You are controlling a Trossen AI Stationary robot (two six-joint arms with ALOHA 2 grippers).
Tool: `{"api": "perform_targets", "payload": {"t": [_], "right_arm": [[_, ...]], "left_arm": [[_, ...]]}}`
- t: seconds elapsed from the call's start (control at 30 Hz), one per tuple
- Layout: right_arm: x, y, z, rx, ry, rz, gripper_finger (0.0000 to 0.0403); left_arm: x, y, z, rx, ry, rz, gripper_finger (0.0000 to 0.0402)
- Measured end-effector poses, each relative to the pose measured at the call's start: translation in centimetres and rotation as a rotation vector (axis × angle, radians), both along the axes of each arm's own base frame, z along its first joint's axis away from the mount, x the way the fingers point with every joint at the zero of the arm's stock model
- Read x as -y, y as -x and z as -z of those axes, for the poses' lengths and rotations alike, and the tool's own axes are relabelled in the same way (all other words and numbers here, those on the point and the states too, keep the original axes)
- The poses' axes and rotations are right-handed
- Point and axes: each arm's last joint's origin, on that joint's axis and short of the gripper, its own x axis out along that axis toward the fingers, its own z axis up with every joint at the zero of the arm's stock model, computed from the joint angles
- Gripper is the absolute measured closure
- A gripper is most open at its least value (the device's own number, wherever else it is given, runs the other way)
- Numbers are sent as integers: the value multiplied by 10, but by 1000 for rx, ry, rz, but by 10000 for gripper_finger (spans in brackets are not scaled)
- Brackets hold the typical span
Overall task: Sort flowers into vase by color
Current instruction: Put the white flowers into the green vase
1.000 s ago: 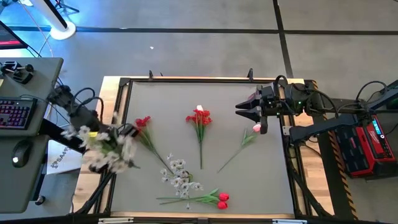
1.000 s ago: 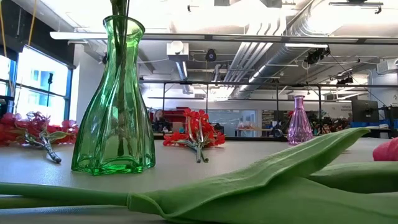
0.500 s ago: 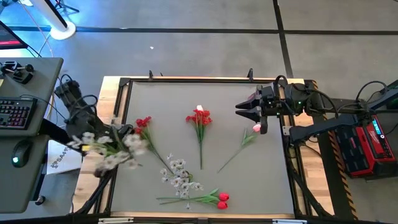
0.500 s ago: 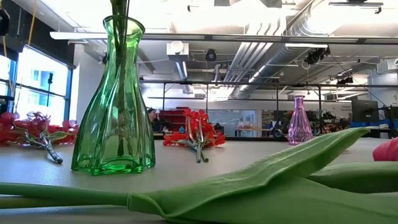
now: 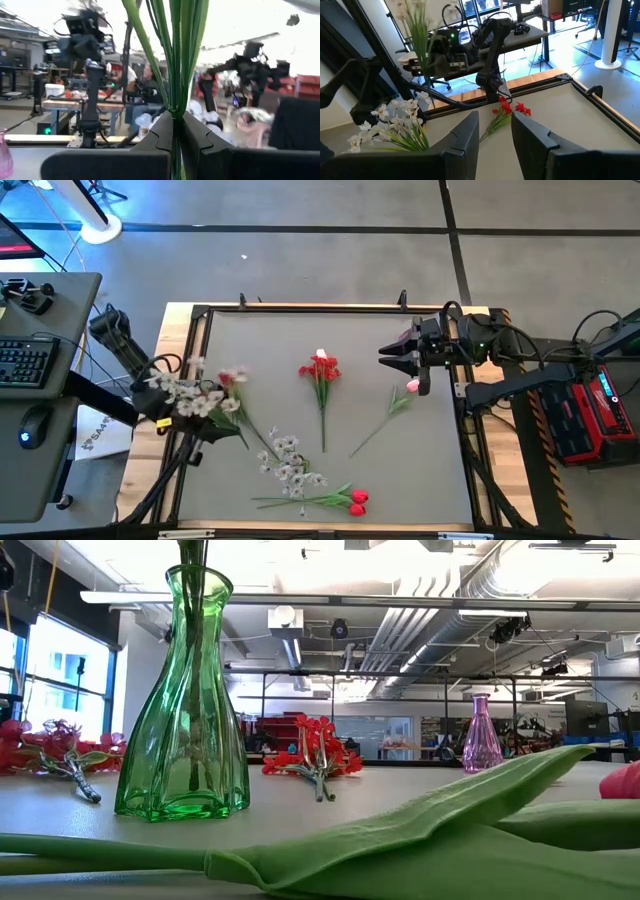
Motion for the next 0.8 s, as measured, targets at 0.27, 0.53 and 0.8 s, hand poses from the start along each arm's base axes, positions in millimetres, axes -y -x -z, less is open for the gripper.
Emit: {"api": "perform_targets", "payload": {"t": [0.27,0.53,0.8], "right_arm": [[0,0,0,0,0,0,299],[0,0,0,0,0,1,299],[0,0,0,0,0,0,299]], "left_arm": [[-1,-7,21,-54,12,-153,401],[-4,-37,40,-106,63,-237,401],[-15,-79,58,35,174,-48,401]]}}
